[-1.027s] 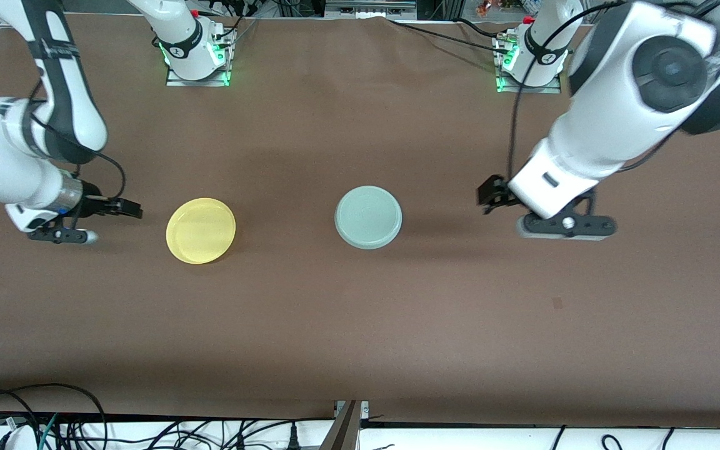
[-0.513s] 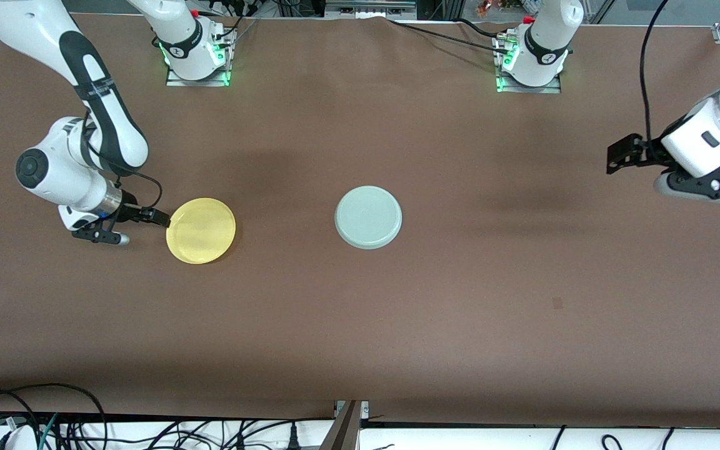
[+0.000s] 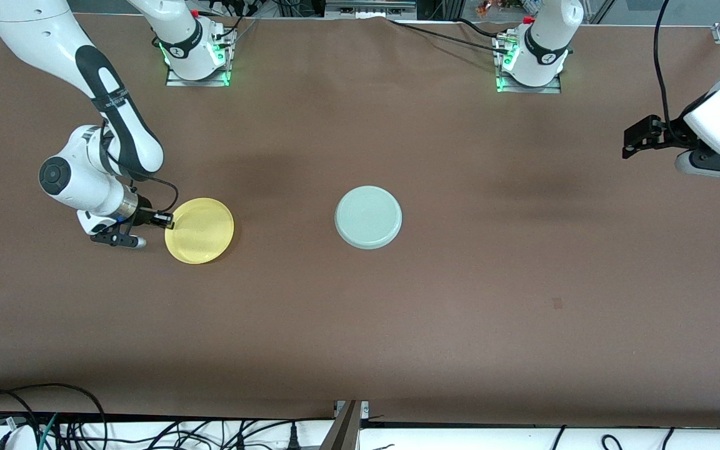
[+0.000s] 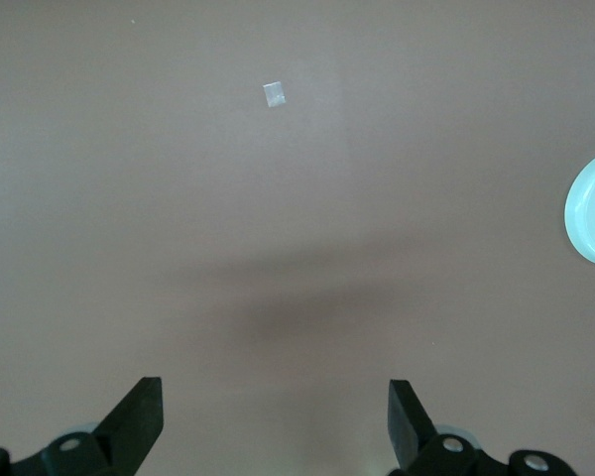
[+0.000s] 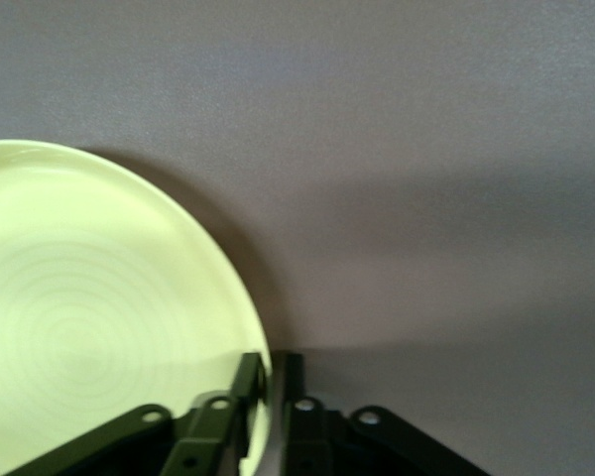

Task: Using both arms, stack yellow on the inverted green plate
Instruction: 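Carry the yellow plate onto the inverted green plate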

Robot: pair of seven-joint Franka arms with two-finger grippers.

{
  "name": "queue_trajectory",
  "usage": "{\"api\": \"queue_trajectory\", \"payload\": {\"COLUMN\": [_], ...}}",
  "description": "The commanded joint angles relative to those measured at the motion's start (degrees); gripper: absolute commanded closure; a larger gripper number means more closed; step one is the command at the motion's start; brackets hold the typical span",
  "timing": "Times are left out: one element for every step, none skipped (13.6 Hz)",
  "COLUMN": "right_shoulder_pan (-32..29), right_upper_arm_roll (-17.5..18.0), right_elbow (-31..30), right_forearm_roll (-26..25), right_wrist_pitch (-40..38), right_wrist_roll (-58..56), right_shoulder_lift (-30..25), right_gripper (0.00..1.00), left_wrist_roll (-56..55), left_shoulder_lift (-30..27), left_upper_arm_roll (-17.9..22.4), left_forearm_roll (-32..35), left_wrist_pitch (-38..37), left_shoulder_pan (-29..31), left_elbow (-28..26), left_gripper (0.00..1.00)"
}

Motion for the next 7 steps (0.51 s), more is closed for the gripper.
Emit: {"api": "queue_trajectory", "payload": {"right_shoulder_pan": [-0.11,-0.03,-0.03,-0.03,0.06,-0.02,0.06], "right_upper_arm_roll": [0.48,0.48,0.65,1.44,1.79,2.32,2.93], "right_elbow": [0.85,1.11,1.55,3.03,5.57,7.86,10.49], "right_forearm_roll": [1.14,1.14,1.14,1.14,1.22,1.14,1.14], "right_wrist_pitch": [0.03,-0.14,-1.36,-4.59,-8.98,-13.28,-17.76], "right_wrist_roll": [-0.27,-0.27,-0.36,-0.1,0.08,0.08,-0.09], "right_shoulder_lift": [0.35,0.27,-0.26,-0.96,-2.01,-2.63,-2.81], "right_gripper": [1.0,1.0,1.0,1.0,1.0,1.0,1.0], "left_wrist_roll": [1.39,1.39,1.39,1.31,1.31,1.31,1.13], "left_shoulder_lift": [-2.11,-2.02,-1.94,-1.67,-1.15,-0.1,1.13], "left_upper_arm_roll": [-0.2,-0.2,-0.29,-0.55,-0.55,-0.47,-0.46], "left_forearm_roll": [0.24,0.15,0.24,0.33,0.33,0.33,0.24], "left_wrist_pitch": [0.41,0.5,0.59,0.5,0.85,0.85,0.76], "left_shoulder_pan": [2.09,2.18,2.18,2.09,2.18,2.09,2.09], "left_elbow": [-1.52,-1.52,-1.52,-1.52,-1.26,0.57,2.94], "left_gripper": [0.0,0.0,0.0,0.0,0.0,0.0,0.0]}}
